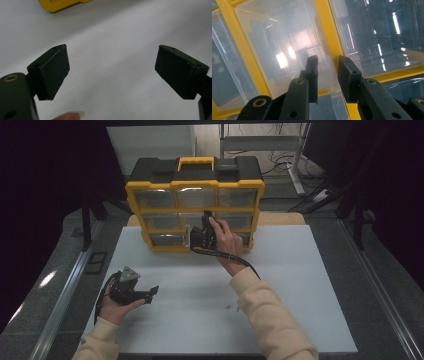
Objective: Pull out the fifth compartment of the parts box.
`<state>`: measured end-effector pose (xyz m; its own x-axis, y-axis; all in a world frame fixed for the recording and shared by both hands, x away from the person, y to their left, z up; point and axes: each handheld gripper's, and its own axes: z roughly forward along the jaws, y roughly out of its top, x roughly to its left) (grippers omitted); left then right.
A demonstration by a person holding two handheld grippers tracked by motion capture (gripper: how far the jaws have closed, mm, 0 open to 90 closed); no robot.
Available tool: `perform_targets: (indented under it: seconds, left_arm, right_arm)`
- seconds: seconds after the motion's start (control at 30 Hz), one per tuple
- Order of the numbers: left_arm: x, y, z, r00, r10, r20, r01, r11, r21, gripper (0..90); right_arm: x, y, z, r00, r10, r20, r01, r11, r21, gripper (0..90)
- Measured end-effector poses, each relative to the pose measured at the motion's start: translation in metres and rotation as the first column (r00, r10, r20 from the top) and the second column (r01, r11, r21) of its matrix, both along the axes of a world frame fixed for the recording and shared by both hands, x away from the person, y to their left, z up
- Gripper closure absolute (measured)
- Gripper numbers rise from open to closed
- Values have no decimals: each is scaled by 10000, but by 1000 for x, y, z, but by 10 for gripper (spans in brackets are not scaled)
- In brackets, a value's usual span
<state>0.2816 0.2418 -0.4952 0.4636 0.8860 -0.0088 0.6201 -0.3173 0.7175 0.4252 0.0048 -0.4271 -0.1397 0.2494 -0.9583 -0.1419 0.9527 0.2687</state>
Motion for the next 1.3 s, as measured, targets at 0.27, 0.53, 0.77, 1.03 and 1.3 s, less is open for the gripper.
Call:
perform_targets:
  seconds: [0.27, 0.53, 0.77, 1.03, 1.3]
  left_arm:
    - [0, 1, 0, 10000, 5, 9, -5, 10000, 2, 128]
    - [0, 1, 0, 10000, 4, 5, -4, 10000, 0, 128]
    - [0, 1, 0, 10000, 0, 10, 0, 10000, -4, 128]
    - [0, 1, 0, 10000, 1, 10, -1, 10000, -8, 128]
    - [0, 0, 0, 10000, -8, 11, 8, 10000, 14, 127]
  right_arm:
    - [0, 0, -1, 9999, 58, 151, -57, 10000, -74, 713]
    - [-2, 1, -3, 9995, 14, 301, -6, 9997, -263, 721]
    - [-2, 1, -4, 9993, 62, 358, -54, 9997, -228, 722]
    - [-4, 0, -5, 9991, 76, 428, -68, 9998, -191, 723]
    - [-9, -1, -5, 9988, 131, 464, -119, 9996, -255, 724]
